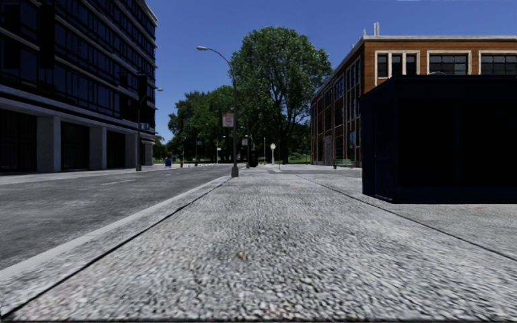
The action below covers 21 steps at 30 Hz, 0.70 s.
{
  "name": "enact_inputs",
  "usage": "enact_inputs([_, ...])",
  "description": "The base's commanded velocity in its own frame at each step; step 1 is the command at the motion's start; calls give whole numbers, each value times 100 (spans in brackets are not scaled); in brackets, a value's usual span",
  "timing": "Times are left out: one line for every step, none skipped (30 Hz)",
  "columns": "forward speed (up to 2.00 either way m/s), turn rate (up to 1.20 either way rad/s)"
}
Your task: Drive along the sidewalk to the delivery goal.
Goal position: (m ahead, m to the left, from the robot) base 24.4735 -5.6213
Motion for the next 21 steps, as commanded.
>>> enact_inputs([200,0])
enact_inputs([200,0])
enact_inputs([200,0])
enact_inputs([200,0])
enact_inputs([200,0])
enact_inputs([200,0])
enact_inputs([200,0])
enact_inputs([200,0])
enact_inputs([200,0])
enact_inputs([200,0])
enact_inputs([200,0])
enact_inputs([200,0])
enact_inputs([200,0])
enact_inputs([200,0])
enact_inputs([200,0])
enact_inputs([200,0])
enact_inputs([200,0])
enact_inputs([200,0])
enact_inputs([200,0])
enact_inputs([200,0])
enact_inputs([200,0])
